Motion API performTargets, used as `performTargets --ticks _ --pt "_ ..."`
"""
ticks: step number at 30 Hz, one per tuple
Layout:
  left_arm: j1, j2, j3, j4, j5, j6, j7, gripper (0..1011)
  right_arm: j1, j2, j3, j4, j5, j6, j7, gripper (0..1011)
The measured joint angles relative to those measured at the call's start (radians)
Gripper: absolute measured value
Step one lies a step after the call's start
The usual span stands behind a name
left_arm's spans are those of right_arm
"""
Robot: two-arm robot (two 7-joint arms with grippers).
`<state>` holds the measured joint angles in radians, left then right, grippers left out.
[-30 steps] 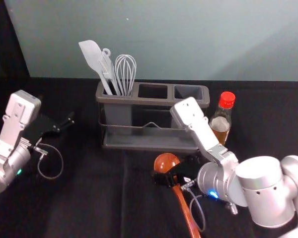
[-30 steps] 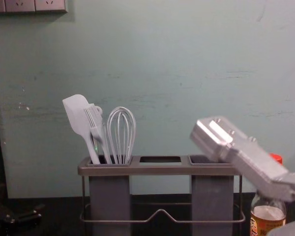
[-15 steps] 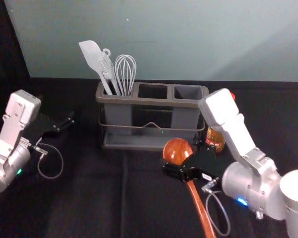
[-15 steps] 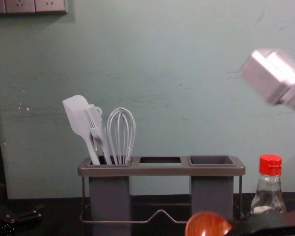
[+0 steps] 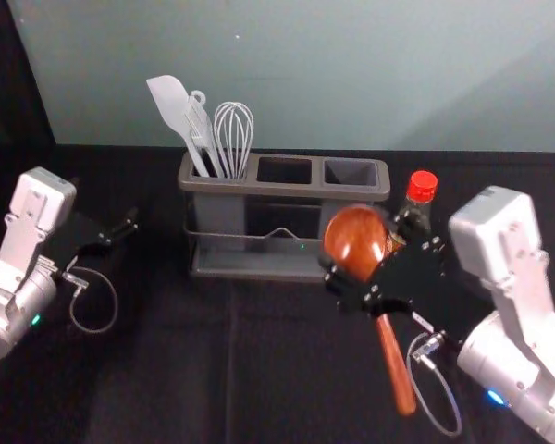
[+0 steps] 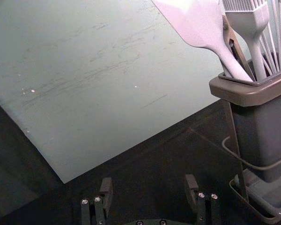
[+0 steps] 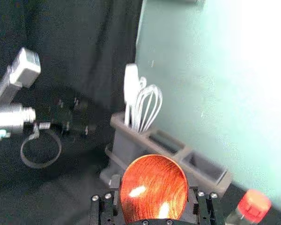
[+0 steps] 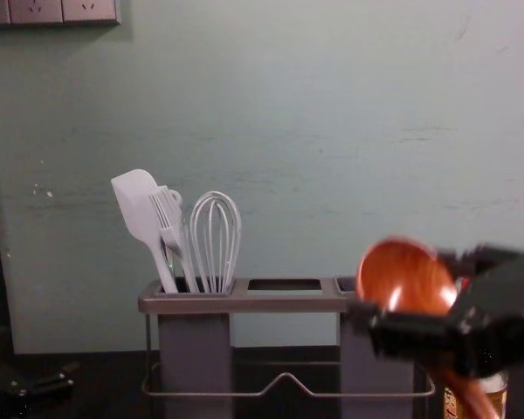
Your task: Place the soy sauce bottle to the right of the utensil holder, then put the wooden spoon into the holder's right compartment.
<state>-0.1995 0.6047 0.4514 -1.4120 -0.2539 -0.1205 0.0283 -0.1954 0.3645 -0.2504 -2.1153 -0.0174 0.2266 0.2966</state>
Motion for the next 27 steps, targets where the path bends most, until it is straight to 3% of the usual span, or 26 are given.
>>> performTargets --ticks 3,10,11,13,17,27 --pt "0.0 0.0 0.0 0.0 0.0 0.0 0.0 1005 -0.017 0.0 0.008 0.008 -0.001 -0.087 -0.014 839" --pt "0.0 0.0 0.0 0.0 0.0 0.0 0.0 1005 -0.055 -0.034 0.029 0.07 -0.018 -0.395 -0.082 839" --pt "0.0 0.0 0.0 0.0 0.0 0.0 0.0 1005 -0.055 -0.034 0.029 0.07 -0.018 -0.395 -0.082 839" --pt "0.0 0.0 0.0 0.0 0.0 0.0 0.0 1005 -0.055 -0.043 0.037 0.088 -0.022 -0.456 -0.091 839" --pt "0.0 0.0 0.0 0.0 0.0 0.0 0.0 1005 -0.041 -0.062 0.048 0.11 -0.041 -0.498 -0.104 840" --pt "0.0 0.0 0.0 0.0 0.0 0.0 0.0 1005 -0.004 -0.08 0.058 0.13 -0.062 -0.474 -0.106 839"
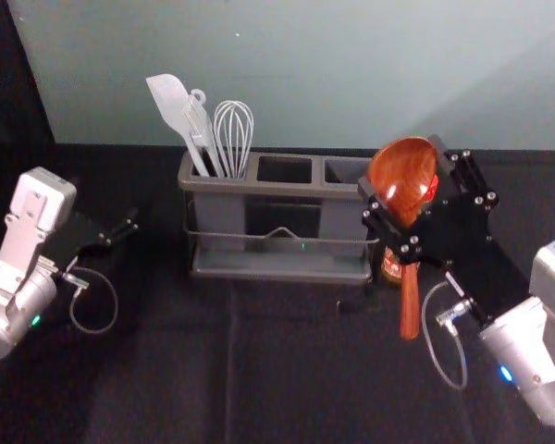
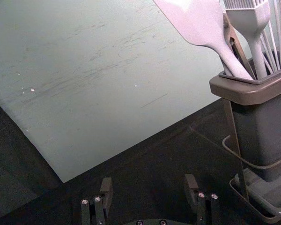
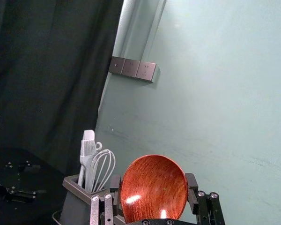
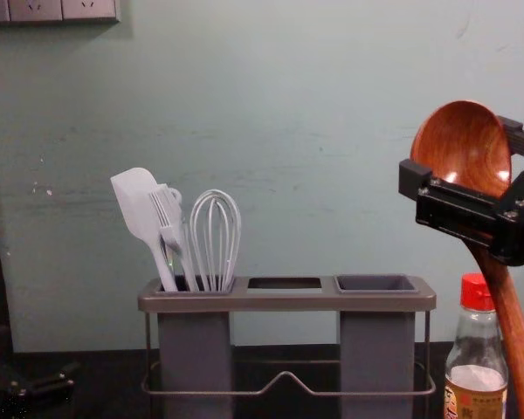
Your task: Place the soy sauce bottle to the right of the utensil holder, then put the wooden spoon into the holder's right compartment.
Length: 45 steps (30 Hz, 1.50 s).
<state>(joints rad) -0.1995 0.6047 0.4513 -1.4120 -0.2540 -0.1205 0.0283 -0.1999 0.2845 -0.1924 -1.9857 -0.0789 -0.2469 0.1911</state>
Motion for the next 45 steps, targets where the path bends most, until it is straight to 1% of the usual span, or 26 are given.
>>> performTargets --ticks 19,22,26,29,30,31,32,33,34,35,36,38,39,40,41,45 --pt "0.0 0.0 0.0 0.0 0.0 0.0 0.0 1005 -0.004 0.002 -0.002 -0.002 0.002 -0.005 -0.001 840" --pt "0.0 0.0 0.0 0.0 0.0 0.0 0.0 1005 -0.003 -0.003 0.0 0.0 0.008 -0.01 0.0 840" --pt "0.0 0.0 0.0 0.0 0.0 0.0 0.0 1005 0.018 -0.007 0.001 0.013 0.01 -0.016 0.005 840" --pt "0.0 0.0 0.0 0.0 0.0 0.0 0.0 1005 0.062 -0.006 0.0 0.036 0.011 -0.015 0.02 840" --pt "0.0 0.0 0.0 0.0 0.0 0.0 0.0 1005 0.094 -0.004 -0.002 0.053 0.018 -0.012 0.033 840" --pt "0.0 0.0 0.0 0.0 0.0 0.0 0.0 1005 0.108 -0.003 -0.003 0.061 0.023 -0.009 0.04 840" --pt "0.0 0.0 0.0 0.0 0.0 0.0 0.0 1005 0.14 -0.001 -0.007 0.08 0.03 -0.001 0.052 840" --pt "0.0 0.0 0.0 0.0 0.0 0.0 0.0 1005 0.14 -0.001 -0.007 0.08 0.03 -0.001 0.052 840" --pt "0.0 0.0 0.0 0.0 0.0 0.0 0.0 1005 0.171 0.001 -0.011 0.097 0.035 0.003 0.064 840" --pt "0.0 0.0 0.0 0.0 0.0 0.0 0.0 1005 0.187 0.002 -0.013 0.108 0.039 0.006 0.07 839" --pt "0.0 0.0 0.0 0.0 0.0 0.0 0.0 1005 0.225 0.004 -0.019 0.131 0.048 0.011 0.084 839" --pt "0.0 0.0 0.0 0.0 0.0 0.0 0.0 1005 0.256 0.007 -0.025 0.151 0.056 0.015 0.097 839" --pt "0.0 0.0 0.0 0.0 0.0 0.0 0.0 1005 0.289 0.01 -0.031 0.172 0.065 0.017 0.11 840" --pt "0.0 0.0 0.0 0.0 0.0 0.0 0.0 1005 0.303 0.011 -0.034 0.181 0.068 0.018 0.116 840" --pt "0.0 0.0 0.0 0.0 0.0 0.0 0.0 1005 0.335 0.015 -0.04 0.2 0.075 0.019 0.128 839" --pt "0.0 0.0 0.0 0.0 0.0 0.0 0.0 1005 0.387 0.023 -0.052 0.238 0.093 0.019 0.153 840"
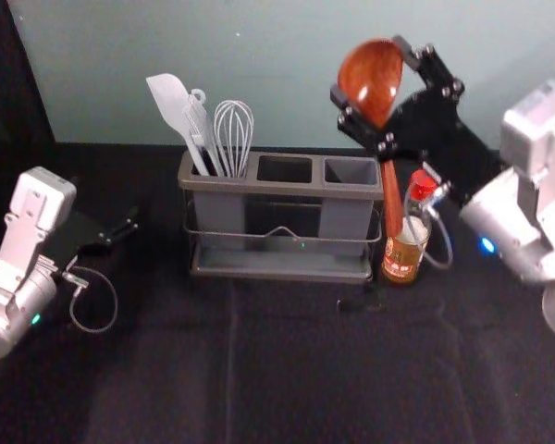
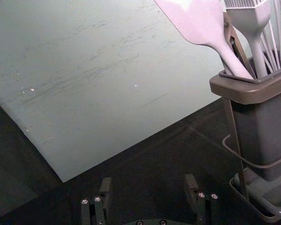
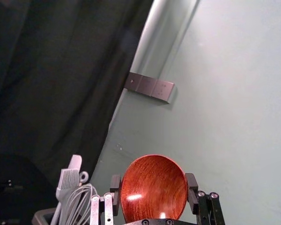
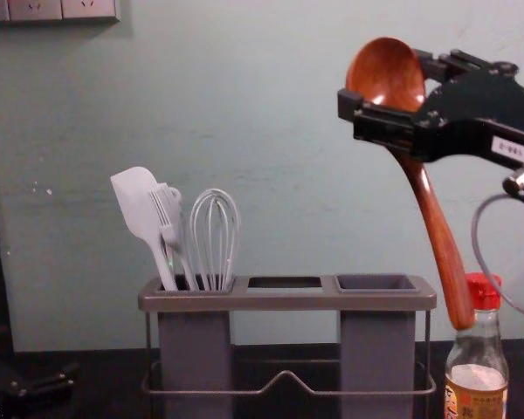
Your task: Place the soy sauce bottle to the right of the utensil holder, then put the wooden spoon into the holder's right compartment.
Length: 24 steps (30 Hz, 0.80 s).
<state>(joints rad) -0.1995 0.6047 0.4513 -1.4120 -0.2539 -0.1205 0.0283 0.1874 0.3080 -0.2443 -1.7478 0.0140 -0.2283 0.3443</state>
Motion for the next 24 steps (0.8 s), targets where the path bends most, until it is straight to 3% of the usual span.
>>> performTargets --ticks 6,13,24 --pt "0.0 0.0 0.0 0.0 0.0 0.0 0.0 1005 0.096 0.027 -0.025 0.067 0.038 -0.008 0.061 840" --pt "0.0 0.0 0.0 0.0 0.0 0.0 0.0 1005 0.166 0.043 -0.045 0.112 0.064 -0.023 0.094 839" --pt "0.0 0.0 0.0 0.0 0.0 0.0 0.0 1005 0.258 0.03 -0.085 0.212 0.075 -0.077 0.1 840"
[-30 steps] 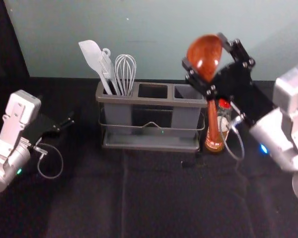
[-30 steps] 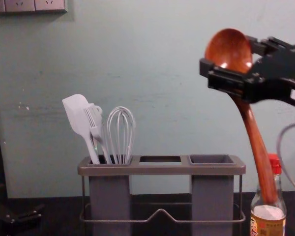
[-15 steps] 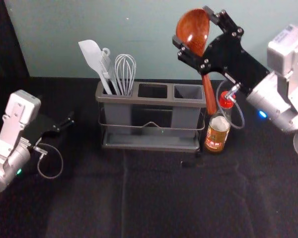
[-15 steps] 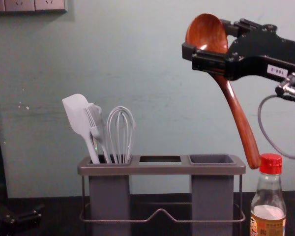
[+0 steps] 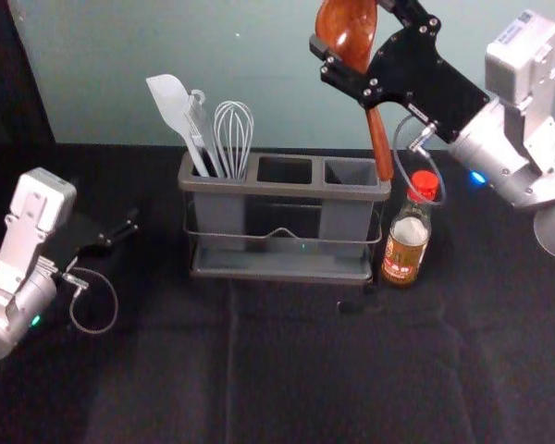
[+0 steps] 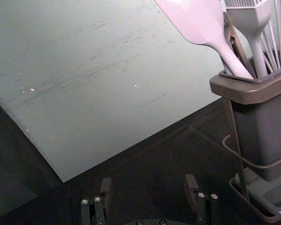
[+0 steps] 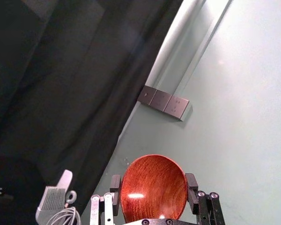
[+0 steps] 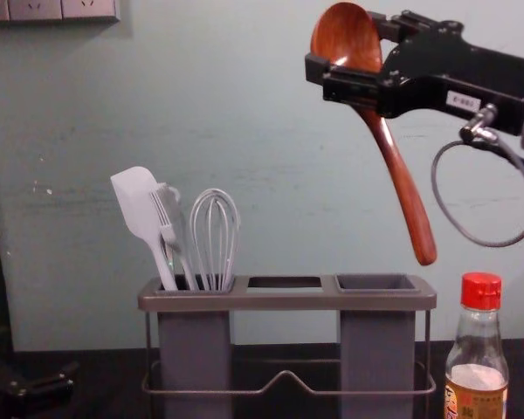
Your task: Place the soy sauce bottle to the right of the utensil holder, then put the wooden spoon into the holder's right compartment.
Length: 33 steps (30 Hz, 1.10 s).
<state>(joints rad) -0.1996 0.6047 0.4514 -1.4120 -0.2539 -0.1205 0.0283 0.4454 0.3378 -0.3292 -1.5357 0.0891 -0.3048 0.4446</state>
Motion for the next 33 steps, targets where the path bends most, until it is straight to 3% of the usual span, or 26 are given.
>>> performTargets --ticks 14,33 --pt "0.0 0.0 0.0 0.0 0.0 0.0 0.0 1005 0.085 -0.056 -0.039 0.193 -0.009 -0.126 -0.002 840" --pt "0.0 0.0 0.0 0.0 0.0 0.0 0.0 1005 0.097 -0.132 -0.035 0.359 -0.047 -0.236 -0.053 840"
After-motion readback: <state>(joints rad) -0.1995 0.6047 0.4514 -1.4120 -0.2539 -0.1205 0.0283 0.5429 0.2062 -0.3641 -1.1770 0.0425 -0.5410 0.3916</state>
